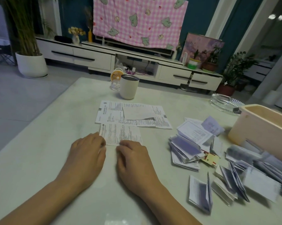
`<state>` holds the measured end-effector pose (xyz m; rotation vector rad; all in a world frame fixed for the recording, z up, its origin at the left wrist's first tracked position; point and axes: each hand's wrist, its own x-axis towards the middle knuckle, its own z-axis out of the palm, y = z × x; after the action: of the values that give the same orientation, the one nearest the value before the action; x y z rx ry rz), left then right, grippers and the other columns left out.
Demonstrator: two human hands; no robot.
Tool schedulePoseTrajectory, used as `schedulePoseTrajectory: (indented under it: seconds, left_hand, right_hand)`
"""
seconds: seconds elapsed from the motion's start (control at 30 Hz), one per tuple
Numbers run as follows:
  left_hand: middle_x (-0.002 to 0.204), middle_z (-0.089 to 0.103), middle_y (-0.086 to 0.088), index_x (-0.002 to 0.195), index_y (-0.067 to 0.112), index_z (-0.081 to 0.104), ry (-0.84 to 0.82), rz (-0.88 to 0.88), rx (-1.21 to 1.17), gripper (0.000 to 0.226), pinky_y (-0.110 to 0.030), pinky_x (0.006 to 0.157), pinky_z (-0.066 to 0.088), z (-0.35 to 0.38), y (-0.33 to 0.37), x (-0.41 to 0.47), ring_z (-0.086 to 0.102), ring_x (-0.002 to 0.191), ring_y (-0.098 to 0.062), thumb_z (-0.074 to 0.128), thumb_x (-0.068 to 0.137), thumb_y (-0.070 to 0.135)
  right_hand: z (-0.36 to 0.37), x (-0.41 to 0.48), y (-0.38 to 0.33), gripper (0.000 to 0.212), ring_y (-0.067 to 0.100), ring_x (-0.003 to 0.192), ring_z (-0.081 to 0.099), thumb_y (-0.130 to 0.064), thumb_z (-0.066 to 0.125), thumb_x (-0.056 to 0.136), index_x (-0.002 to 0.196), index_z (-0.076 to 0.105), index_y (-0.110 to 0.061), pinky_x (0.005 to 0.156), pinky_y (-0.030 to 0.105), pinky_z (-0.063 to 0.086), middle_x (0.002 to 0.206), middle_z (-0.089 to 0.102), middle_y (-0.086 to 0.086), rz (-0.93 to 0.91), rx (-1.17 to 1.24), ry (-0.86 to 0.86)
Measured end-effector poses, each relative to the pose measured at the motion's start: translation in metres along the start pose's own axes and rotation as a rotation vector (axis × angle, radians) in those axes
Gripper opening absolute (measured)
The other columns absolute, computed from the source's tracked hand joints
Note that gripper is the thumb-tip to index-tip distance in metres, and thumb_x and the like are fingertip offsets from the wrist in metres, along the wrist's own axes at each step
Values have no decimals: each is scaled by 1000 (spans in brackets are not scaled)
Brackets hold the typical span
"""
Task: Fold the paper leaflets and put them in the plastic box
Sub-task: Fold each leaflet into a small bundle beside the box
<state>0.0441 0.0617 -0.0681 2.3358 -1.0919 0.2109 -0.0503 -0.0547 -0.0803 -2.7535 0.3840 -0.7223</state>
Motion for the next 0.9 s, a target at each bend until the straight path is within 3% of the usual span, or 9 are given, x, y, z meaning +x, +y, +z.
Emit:
schedulePoseTrajectory:
  seconds: [0.1, 0.2, 0.33, 0.4, 0.57, 0.7, 0.8, 0.9]
  left_hand:
    - [104, 68, -9, 111, 7, 62, -38, -29, 8, 40, -48, 89, 46, 4, 1, 0, 63, 101, -34, 47, 77, 23]
    - [120, 63, -2, 130, 16, 52, -64, -58, -41, 57, -43, 101, 37, 2, 3, 2, 55, 114, -28, 41, 76, 28]
    - [129, 57, -4, 124, 13, 60, -77, -129, -142, 46, -35, 107, 27, -2, 5, 5, 46, 126, -24, 45, 83, 28]
    - [129, 56, -6, 121, 7, 61, -49, -156, -201, 33, -33, 108, 27, -2, 4, 5, 45, 125, -23, 54, 89, 13]
    - [108, 60, 1, 112, 5, 65, 66, -252, -440, 29, -22, 93, 36, 0, 15, 2, 56, 104, -18, 55, 85, -2]
    - [102, 64, 2, 109, 8, 67, 103, -407, -732, 29, -11, 80, 34, -2, 33, 4, 56, 95, -8, 57, 85, -3]
    - [97, 67, 1, 100, 11, 69, 93, -521, -954, 24, -23, 87, 42, -6, 45, 4, 60, 97, -13, 56, 85, -3]
    - [73, 70, -1, 81, 9, 66, 84, -731, -1240, 19, -31, 82, 49, -9, 50, 5, 64, 82, -18, 53, 85, -3]
  right_hand:
    - [0, -1, 1, 48, 28, 97, 57, -30, 26, 81, 90, 67, -8, 83, 31, 38, 103, 65, 8, 3, -23, 15]
    - [-1, -2, 0, 46, 29, 93, 57, -29, 25, 81, 88, 66, -8, 79, 33, 39, 100, 65, 8, -4, -26, 25]
    - [-3, -1, -2, 50, 29, 95, 55, -30, 23, 78, 92, 67, -9, 80, 32, 36, 101, 63, 8, 2, -2, -1]
    - [-4, 0, -2, 51, 30, 94, 55, -30, 24, 78, 92, 67, -9, 80, 32, 35, 102, 63, 9, 7, 13, -7]
    - [-2, -4, -1, 43, 34, 105, 55, -27, 30, 77, 89, 69, -11, 90, 34, 39, 116, 60, 14, 18, 17, 6]
    - [-3, -3, -1, 43, 32, 117, 52, -24, 35, 79, 105, 68, -14, 100, 36, 37, 128, 56, 15, -23, -18, 35]
    - [-2, -3, -1, 48, 30, 112, 57, -24, 36, 79, 113, 65, -8, 97, 38, 45, 123, 60, 15, -26, -81, 35]
    - [0, -4, -2, 48, 30, 113, 57, -24, 36, 79, 112, 65, -7, 99, 34, 42, 124, 60, 15, -37, -99, 22]
